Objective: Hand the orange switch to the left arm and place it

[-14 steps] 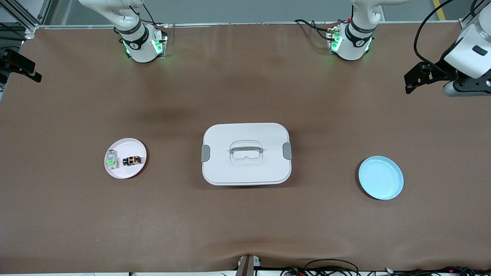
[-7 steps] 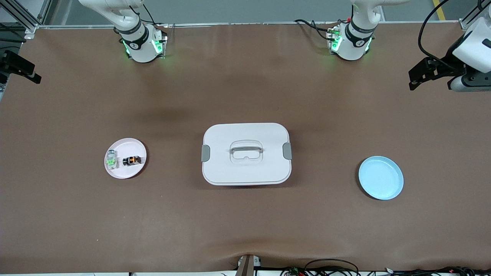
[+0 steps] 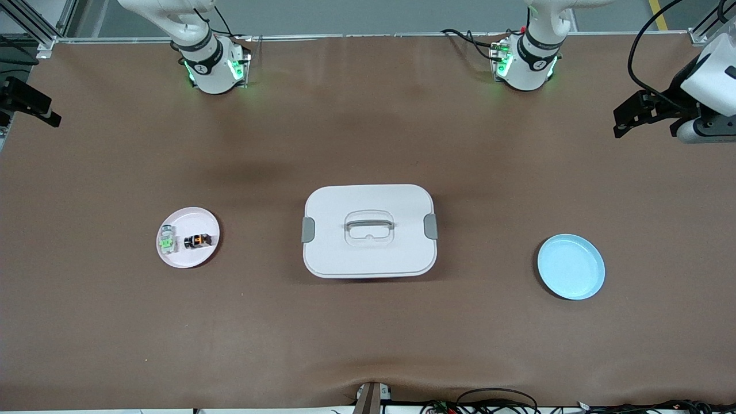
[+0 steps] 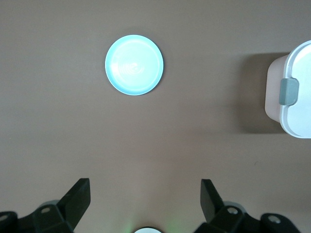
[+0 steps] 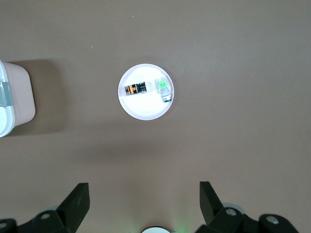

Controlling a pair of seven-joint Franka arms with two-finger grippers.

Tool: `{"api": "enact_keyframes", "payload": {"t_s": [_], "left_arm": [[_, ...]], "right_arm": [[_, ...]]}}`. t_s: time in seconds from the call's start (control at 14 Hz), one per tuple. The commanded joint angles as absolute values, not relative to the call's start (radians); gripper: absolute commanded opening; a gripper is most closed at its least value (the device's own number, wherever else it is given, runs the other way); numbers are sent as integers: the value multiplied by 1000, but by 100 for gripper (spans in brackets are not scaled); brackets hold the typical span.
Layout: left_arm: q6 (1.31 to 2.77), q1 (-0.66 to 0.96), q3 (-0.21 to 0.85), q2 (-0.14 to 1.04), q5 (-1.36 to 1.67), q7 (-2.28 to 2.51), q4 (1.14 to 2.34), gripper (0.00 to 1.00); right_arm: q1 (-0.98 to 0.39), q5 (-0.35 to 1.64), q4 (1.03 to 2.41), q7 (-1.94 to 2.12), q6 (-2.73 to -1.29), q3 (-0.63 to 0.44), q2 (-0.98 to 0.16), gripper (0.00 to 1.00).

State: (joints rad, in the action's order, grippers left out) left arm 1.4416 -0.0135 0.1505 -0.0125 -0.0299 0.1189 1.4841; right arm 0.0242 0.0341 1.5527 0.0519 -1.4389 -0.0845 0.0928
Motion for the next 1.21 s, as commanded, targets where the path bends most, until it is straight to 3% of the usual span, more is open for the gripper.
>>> {"api": "enact_keyframes", "payload": {"t_s": [0.0, 0.36, 0.78, 1.14], "left_arm": [[1428, -14, 152, -5, -2, 121, 1463, 100], [1434, -15, 153, -8, -12, 118, 1463, 100], [1489, -3, 155, 14, -15, 118, 1463, 100], [1512, -6, 155, 15, -6, 124, 1463, 100]], "right_arm": [[38, 38, 1526, 37, -1437, -75, 80, 100], [44, 34, 1531, 37, -1427, -77, 74, 100], [32, 44, 1522, 37, -1439, -74, -67, 100], [28, 57, 1517, 44, -1450, -72, -104, 100]]}}
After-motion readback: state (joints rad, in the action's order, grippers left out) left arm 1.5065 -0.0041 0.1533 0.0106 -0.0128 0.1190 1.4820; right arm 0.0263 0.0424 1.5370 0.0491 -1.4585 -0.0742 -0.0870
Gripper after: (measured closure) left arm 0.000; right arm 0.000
